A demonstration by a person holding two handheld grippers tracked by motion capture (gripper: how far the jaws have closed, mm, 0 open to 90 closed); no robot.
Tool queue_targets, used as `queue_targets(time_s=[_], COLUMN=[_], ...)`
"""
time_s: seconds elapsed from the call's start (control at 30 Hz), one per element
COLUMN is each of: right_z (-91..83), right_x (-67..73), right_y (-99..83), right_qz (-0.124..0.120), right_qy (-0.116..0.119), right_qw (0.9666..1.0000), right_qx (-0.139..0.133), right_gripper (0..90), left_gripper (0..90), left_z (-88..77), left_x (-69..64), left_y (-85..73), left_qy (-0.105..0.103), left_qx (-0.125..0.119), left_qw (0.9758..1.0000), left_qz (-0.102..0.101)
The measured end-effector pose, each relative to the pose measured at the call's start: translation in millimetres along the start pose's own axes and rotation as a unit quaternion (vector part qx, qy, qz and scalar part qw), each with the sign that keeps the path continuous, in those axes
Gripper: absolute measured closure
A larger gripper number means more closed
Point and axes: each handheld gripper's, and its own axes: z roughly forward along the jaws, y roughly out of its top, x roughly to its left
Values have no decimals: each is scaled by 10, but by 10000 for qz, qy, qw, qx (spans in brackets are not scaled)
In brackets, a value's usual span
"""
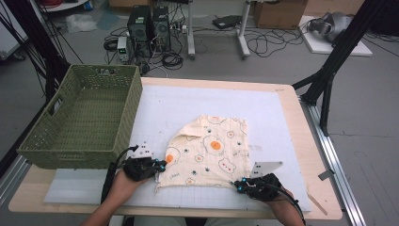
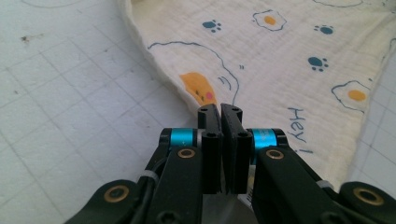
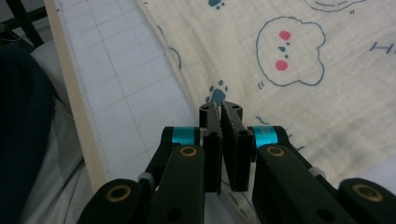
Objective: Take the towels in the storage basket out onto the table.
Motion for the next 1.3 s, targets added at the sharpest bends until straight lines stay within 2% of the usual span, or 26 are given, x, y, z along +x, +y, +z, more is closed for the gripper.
queue_targets(time_s=[0.03, 0.1, 0.13, 0.17, 0.2, 0.33, 0.47, 0.5, 0.6, 0.73, 0.77, 0.83, 1.0, 1.1, 1.17, 1.27, 1.3], right_z=[-12, -42, -54, -54, -67, -44, -48, -53, -62, -83, -90, -101, -123, -128, -131, -144, -148], right_x=[3, -12, -24, -24, -56, -148, -292, -331, -429, -470, -475, -481, -487, -498, -504, -511, -514], right_y=[18, 62, 88, 88, 139, 234, 331, 347, 357, 325, 317, 305, 300, 300, 303, 301, 299], right_qz=[9, 24, 35, 35, 48, 129, 282, 346, 495, 544, 544, 560, 563, 566, 550, 562, 554], right_qy=[-68, -186, -265, -265, -381, -707, -1127, -1176, -1269, -1335, -1342, -1367, -1358, -1298, -1305, -1298, -1307], right_qw=[9999, 9995, 9989, 9989, 9977, 9946, 9897, 9886, 9859, 9844, 9841, 9837, 9829, 9836, 9836, 9832, 9830], right_qx=[-77, -266, -379, -379, -561, -752, -832, -879, -974, -1013, -1025, -1030, -1112, -1122, -1118, -1151, -1168], right_gripper=[773, 701, 656, 656, 591, 457, 415, 408, 397, 385, 383, 378, 377, 382, 383, 384, 386], left_gripper=[709, 618, 602, 590, 579, 551, 549, 549, 541, 502, 498, 495, 496, 503, 562, 677, 757], left_z=[-5, -7, -9, -9, -3, 81, 192, 228, 358, 561, 617, 741, 963, 1054, 1110, 1140, 1137], left_x=[2, 31, 53, 53, 96, 159, 158, 159, 149, 158, 160, 182, 224, 217, 214, 227, 226], left_y=[35, 98, 140, 140, 232, 447, 633, 670, 759, 870, 887, 913, 928, 933, 919, 918, 924], left_qy=[99, 112, 108, 108, 100, 115, 188, 147, 208, 261, 283, 373, 528, 643, 690, 766, 845], left_qx=[-151, -380, -469, -469, -637, -898, -1185, -1171, -1092, -798, -761, -535, -197, -156, -70, -78, -61], left_qw=[9998, 9991, 9986, 9986, 9976, 9954, 9914, 9913, 9913, 9937, 9936, 9939, 9941, 9935, 9927, 9926, 9918], left_qz=[17, 120, 211, 211, 264, 307, 523, 586, 701, 747, 789, 884, 930, 929, 987, 939, 961])
